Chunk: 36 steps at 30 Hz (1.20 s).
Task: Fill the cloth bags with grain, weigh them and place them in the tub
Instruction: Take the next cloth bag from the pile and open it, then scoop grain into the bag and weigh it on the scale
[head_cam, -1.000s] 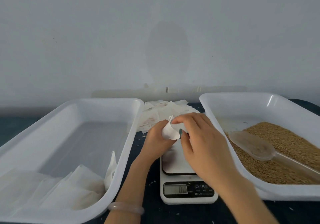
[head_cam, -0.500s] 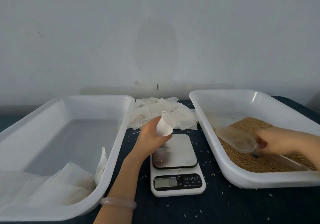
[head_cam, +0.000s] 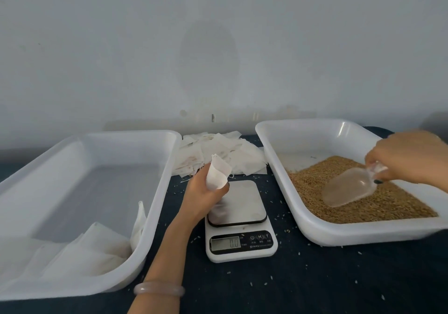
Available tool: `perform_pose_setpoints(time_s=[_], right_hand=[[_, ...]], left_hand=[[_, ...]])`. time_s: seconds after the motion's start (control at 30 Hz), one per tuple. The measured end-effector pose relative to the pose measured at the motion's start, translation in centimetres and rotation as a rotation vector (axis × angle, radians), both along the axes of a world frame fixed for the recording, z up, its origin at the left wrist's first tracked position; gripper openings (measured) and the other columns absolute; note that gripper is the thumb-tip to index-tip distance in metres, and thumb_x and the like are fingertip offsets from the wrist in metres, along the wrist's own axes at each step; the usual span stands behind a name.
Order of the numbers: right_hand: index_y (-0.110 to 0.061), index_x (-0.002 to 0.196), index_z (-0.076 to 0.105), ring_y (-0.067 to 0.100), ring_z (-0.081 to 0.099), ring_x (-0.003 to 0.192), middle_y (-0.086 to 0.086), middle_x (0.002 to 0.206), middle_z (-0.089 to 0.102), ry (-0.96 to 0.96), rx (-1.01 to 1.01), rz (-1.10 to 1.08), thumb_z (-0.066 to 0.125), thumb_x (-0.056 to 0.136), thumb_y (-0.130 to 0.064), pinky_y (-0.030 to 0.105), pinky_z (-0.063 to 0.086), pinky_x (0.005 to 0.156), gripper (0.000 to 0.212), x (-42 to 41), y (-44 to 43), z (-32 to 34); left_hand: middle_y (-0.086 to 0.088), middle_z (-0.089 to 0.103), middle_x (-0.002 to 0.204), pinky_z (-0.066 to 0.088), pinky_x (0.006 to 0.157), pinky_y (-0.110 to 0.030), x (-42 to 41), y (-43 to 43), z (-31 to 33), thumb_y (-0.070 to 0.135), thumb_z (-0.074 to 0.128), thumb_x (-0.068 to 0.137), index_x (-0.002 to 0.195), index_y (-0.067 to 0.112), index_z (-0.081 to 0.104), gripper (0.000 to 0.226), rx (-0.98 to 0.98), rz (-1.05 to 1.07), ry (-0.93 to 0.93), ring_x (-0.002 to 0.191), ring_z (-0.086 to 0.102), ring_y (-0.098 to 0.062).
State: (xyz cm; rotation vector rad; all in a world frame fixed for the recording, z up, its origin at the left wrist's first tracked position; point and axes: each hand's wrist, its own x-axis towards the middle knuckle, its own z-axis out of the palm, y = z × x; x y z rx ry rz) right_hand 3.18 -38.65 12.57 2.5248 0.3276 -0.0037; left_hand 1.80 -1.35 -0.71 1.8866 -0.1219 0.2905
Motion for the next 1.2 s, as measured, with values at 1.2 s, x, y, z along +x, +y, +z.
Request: perform_pose_setpoints(time_s=[1.2], right_hand=[[-0.064, 0.108, 0.057, -0.009, 0.056, 0.104, -0.039, 0.11, 0.055, 0.612, 0.566, 0.055, 0.058, 0.075, -0.071, 0.021, 0.049, 0.089, 0.033, 3.3, -6.3, -6.2]], left_hand=[[0.031, 0.062, 0.092, 0.046, 0.06, -0.006, -0.5, 0.6, -0.4, 0.039, 0.069, 0.071, 0.095, 0.045, 0.055, 0.028, 0.038, 0.016, 0.023, 0.088, 0.059, 0.011]])
